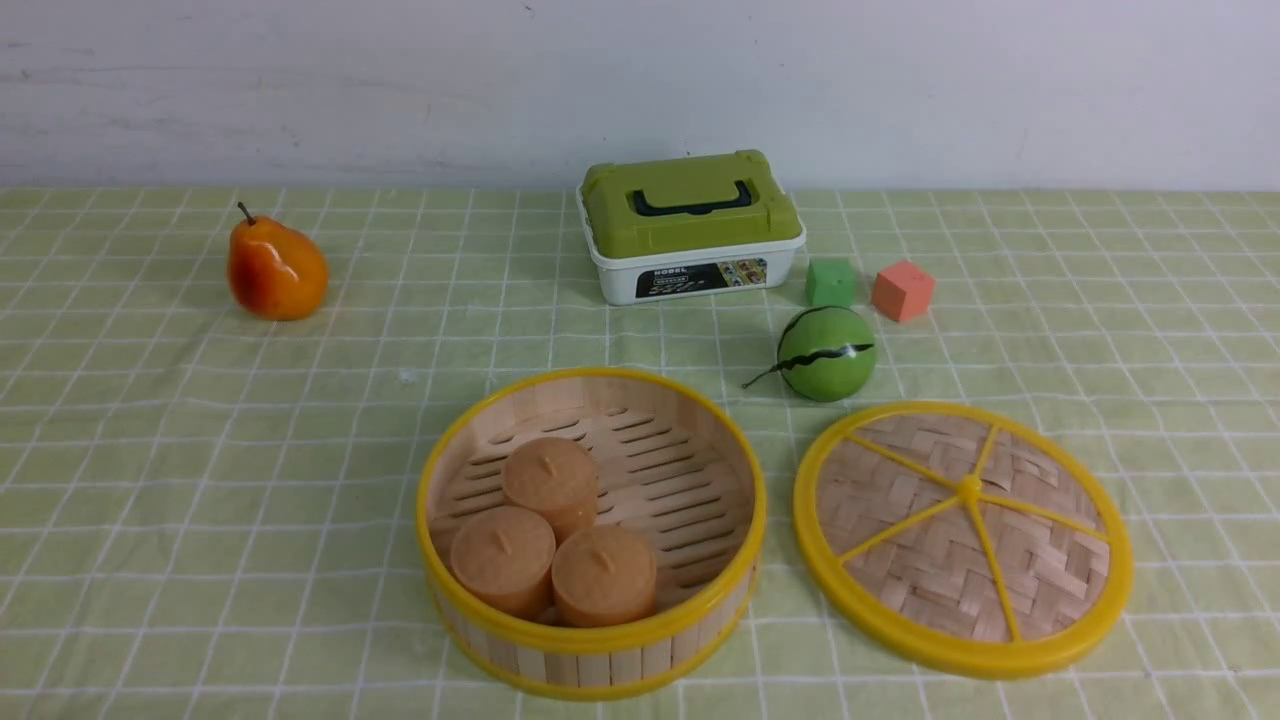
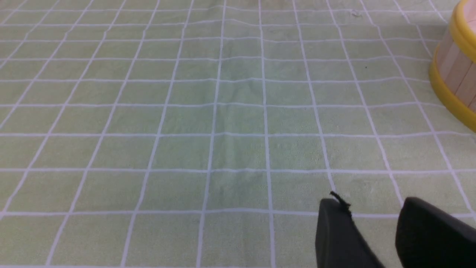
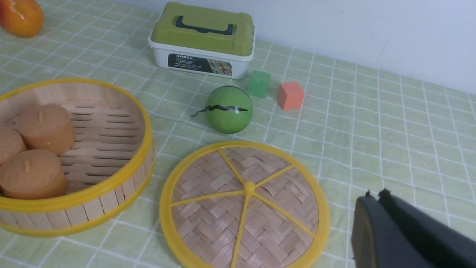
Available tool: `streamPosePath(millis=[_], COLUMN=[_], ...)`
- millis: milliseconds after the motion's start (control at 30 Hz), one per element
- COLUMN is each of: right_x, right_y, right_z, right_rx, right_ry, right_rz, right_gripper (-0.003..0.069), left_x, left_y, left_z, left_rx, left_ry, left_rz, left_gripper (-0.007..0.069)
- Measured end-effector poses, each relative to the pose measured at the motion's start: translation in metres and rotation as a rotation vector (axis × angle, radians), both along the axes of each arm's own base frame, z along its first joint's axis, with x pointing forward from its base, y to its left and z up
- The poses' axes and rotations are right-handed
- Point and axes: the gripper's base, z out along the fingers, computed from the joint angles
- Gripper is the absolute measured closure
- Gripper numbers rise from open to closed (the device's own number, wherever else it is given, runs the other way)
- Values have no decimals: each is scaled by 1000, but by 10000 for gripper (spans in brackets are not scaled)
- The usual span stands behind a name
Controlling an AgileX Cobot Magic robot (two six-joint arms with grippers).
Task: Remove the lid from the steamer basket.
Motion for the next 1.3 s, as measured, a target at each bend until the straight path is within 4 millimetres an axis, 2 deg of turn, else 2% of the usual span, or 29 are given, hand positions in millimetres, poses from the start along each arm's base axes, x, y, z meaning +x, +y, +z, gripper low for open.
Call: streamPosePath(millis=[400, 533, 600, 700, 733, 767, 800, 867, 933, 1100, 1200, 1300], right_x=[0, -1, 0, -3, -4, -8, -9, -19, -24, -34, -37, -38], right_y=[-1, -3, -2, -3, -3, -6, -7, -14, -18, -24, -27, -28], right_z=[-7, -18, -29, -68, -72, -101, -100, -139, -158, -172, -183, -185], right_rx=[-30, -52, -41, 26, 41, 88, 96, 128, 140, 192, 192, 192], right_ry=[48, -24, -111, -189, -205, -193, -204, -191, -192, -173, -59, -33], right_rz=[-6, -12, -6, -13, -18, -59, -59, -140, -189, -295, -371, -383], right_gripper=[661, 657, 655, 649, 648, 647, 647, 644, 641, 636, 634, 629], left_x=[0, 0, 0, 0, 0, 0, 0, 0, 0, 0, 0, 0], left_y=[0, 0, 0, 0, 0, 0, 0, 0, 0, 0, 0, 0], left_z=[0, 0, 0, 0, 0, 0, 0, 0, 0, 0, 0, 0], left_rx=[0, 0, 0, 0, 0, 0, 0, 0, 0, 0, 0, 0], left_ry=[0, 0, 0, 0, 0, 0, 0, 0, 0, 0, 0, 0], left_rz=[0, 0, 0, 0, 0, 0, 0, 0, 0, 0, 0, 0], left_gripper=[386, 386, 386, 386, 386, 386, 386, 386, 386, 386, 386, 386])
